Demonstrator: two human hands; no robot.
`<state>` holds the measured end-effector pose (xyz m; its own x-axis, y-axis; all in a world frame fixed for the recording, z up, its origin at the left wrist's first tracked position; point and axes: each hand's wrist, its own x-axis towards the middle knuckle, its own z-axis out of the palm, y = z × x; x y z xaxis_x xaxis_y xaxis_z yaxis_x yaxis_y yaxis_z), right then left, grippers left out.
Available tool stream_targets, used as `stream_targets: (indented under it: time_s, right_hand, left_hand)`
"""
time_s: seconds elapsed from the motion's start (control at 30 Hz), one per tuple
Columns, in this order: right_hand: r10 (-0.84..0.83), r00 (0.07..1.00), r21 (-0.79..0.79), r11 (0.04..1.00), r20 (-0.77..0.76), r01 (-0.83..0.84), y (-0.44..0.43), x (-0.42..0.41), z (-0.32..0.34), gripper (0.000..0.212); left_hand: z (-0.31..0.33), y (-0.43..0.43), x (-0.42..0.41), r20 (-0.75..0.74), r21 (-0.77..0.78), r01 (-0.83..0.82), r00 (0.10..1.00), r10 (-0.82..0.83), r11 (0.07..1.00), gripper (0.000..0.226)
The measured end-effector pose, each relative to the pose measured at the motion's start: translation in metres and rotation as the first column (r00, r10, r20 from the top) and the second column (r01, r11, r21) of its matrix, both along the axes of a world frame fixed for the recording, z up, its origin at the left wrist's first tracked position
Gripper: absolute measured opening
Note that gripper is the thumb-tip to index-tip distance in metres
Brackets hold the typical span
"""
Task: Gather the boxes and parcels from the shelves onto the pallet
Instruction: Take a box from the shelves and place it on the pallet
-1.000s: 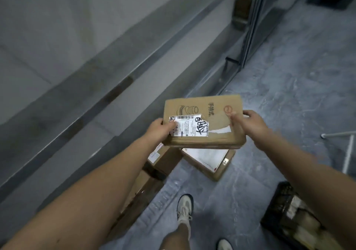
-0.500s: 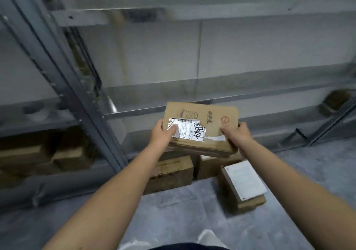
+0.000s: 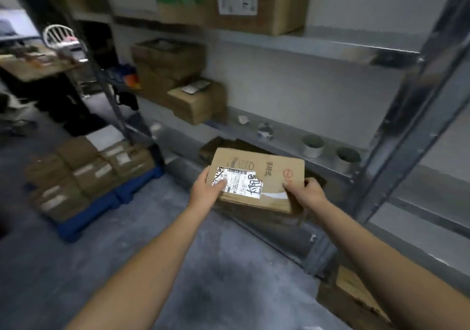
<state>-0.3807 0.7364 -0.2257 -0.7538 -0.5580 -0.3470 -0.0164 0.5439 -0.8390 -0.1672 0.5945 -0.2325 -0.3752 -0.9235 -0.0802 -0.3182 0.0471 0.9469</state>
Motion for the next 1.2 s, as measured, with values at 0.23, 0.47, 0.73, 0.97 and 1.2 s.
stream_targets:
  time_s: [0.23,0.47,0.73,0.97,1.2]
  right_hand:
    - [0.309,0.943,-0.070,0.945,-0.123,-0.319,-0.208,0.068,0.035,0.067]
    - [0.547,0.836,-0.160,0.821,-0.055,-0.548,-0.385,0.126,0.035,0.062]
    - [0.765,0.644,-0.183,0.635,0.010,-0.751,-0.548,0.200,0.020,0.053]
    - [0.876,0.482,-0.100,0.480,0.007,-0.872,-0.648,0.302,-0.008,0.047]
    - [0.872,0.489,-0.067,0.486,-0.039,-0.872,-0.776,0.415,-0.016,0.047]
  left_hand:
    - [0.022,-0.119,0.108,-0.074,-0.004,-0.385,0.920,0.384,0.923,0.037]
    - [0.036,-0.233,0.174,-0.068,0.052,-0.558,0.826,0.560,0.828,0.055]
    - [0.041,-0.333,0.242,-0.054,0.092,-0.737,0.668,0.742,0.670,0.062]
    - [-0.012,-0.383,0.318,-0.049,0.148,-0.819,0.554,0.831,0.554,0.038]
    - [-0.022,-0.507,0.430,0.011,0.134,-0.815,0.571,0.821,0.564,0.032]
